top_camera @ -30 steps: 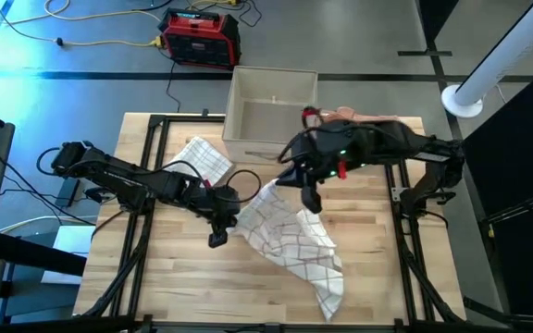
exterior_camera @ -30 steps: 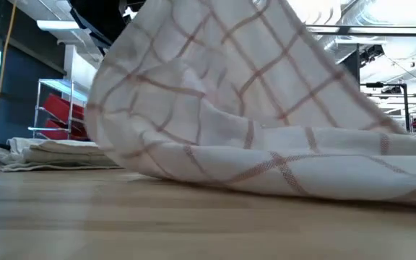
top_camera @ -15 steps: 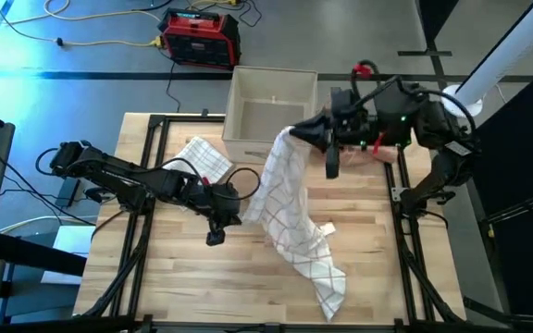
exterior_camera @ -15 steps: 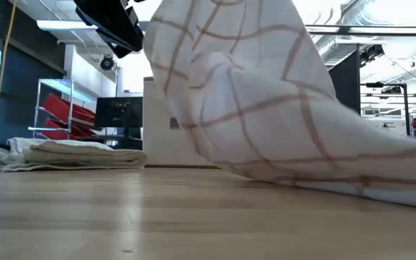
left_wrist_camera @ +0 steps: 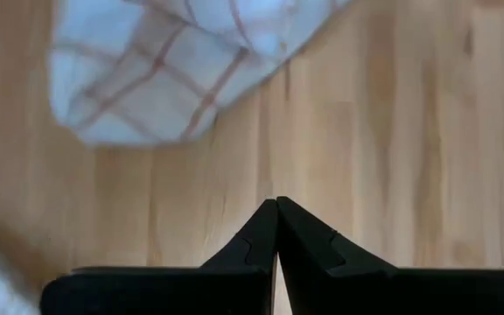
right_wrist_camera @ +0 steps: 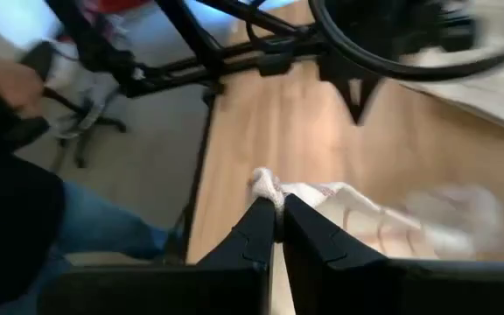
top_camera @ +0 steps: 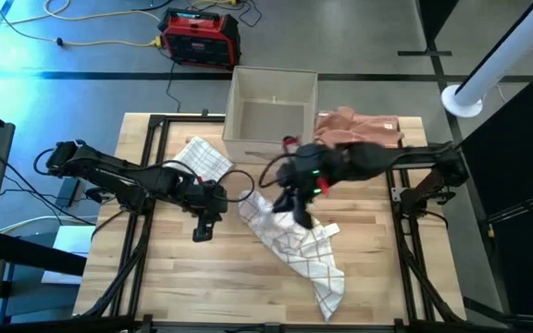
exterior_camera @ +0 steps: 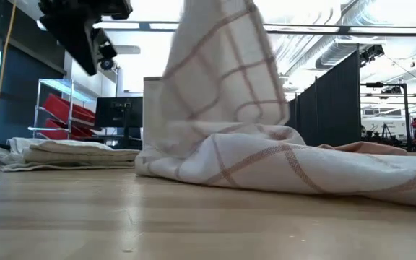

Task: Fold towel
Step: Fold the white squared towel

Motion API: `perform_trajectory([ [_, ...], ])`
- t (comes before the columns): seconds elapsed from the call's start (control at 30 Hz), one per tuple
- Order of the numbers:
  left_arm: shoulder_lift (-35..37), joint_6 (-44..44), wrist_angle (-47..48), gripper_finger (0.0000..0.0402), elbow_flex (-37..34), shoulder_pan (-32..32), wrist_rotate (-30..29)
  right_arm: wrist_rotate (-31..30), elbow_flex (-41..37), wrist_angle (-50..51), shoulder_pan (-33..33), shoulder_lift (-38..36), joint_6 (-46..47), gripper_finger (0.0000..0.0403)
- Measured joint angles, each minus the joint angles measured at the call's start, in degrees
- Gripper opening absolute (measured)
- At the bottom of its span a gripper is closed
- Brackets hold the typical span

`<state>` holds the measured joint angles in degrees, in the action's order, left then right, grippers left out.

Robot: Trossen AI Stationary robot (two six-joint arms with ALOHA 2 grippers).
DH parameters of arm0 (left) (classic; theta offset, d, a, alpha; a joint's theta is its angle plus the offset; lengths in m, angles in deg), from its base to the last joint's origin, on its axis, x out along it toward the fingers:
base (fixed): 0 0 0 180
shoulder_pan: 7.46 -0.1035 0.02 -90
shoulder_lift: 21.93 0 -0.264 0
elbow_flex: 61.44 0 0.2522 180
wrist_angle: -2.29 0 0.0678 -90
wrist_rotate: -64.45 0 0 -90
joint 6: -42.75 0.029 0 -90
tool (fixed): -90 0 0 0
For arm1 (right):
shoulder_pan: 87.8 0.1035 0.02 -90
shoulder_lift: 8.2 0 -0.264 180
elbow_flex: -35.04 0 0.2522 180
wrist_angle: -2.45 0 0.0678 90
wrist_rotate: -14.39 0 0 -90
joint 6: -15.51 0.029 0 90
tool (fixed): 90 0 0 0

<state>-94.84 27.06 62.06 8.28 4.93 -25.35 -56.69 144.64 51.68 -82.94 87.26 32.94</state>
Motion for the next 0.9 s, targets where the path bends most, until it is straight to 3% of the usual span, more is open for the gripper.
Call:
perform_trajectory([
  [0.17, 0.1, -0.7, 1.3, 0.0, 0.0, 0.0, -0.4, 5.1, -9.7, -23.0, -2.7, 4.1, 2.5, 0.0002],
  [0.3, 0.1, -0.8, 1.2, 0.0, 0.0, 0.0, -1.3, 6.9, -9.4, -24.0, -3.9, 8.6, 4.8, 0.0002],
  [0.4, 0.1, -2.3, 1.2, 0.0, 0.0, 0.0, -2.5, 8.2, -8.1, -19.8, -3.6, 10.3, 4.3, 0.0018],
  [0.5, 0.1, -4.8, 1.3, 0.0, 0.0, 0.0, -5.0, 8.6, -6.7, -14.2, -3.1, 10.2, 3.3, 0.0073],
  [0.73, 0.1, -8.1, 1.3, 0.0001, 0.0, -0.1, -5.8, 11.1, -0.6, 12.9, -3.3, 5.1, -1.0, 0.0191],
  [0.8, 0.1, -8.7, 1.2, 0.0001, 0.0, -0.1, -5.8, 9.0, 0.2, 20.9, -2.5, 2.8, -3.8, 0.0206],
  [0.9, 0.1, -9.2, 1.2, 0.0001, 0.0, -0.1, -5.6, -0.5, -0.8, 31.7, 0.2, -0.8, -8.7, 0.0215],
])
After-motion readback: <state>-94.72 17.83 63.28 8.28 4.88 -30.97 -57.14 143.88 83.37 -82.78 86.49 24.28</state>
